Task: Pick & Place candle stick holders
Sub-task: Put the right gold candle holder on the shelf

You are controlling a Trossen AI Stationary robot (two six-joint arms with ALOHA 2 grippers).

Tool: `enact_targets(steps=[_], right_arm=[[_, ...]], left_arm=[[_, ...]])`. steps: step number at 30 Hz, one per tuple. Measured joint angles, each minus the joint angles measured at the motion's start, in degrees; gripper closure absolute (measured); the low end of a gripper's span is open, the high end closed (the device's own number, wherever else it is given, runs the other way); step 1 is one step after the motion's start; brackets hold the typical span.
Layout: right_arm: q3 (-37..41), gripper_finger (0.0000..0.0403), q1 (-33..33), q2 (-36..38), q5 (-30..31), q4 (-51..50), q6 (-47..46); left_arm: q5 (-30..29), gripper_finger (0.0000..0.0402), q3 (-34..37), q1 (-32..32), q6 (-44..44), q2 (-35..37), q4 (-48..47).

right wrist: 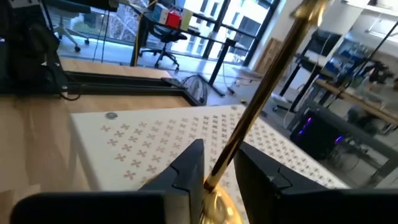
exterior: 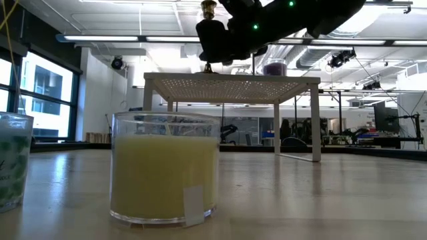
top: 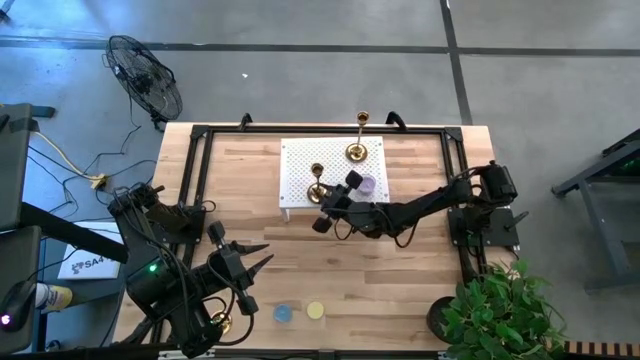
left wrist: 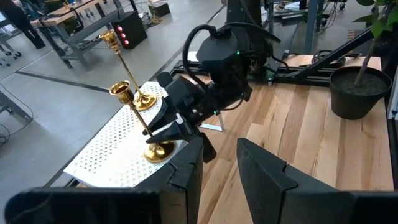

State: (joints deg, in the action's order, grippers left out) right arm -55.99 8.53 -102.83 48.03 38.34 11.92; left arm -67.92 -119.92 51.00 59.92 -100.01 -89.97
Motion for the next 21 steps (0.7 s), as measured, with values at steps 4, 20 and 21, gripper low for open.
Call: enact_targets(steps=[4, 20, 21], right_arm=[[0.0, 0.0304, 0.3, 0.0, 3.3, 1.4, 2.5], [-0.1, 0.0256, 0.4, 0.1, 8.5, 3.1, 5.6], [-0.1, 0.0256, 0.6, 0.1, 8.8, 3.2, 6.3]], left_arm=[[-0.1, 0.0305, 0.0, 0.0, 0.0, -0.2, 0.0], [0.0, 0.0305, 0.0, 0.0, 0.0, -0.3, 0.0], [0.0, 0.0305, 0.0, 0.0, 0.0, -0.3, 0.0]])
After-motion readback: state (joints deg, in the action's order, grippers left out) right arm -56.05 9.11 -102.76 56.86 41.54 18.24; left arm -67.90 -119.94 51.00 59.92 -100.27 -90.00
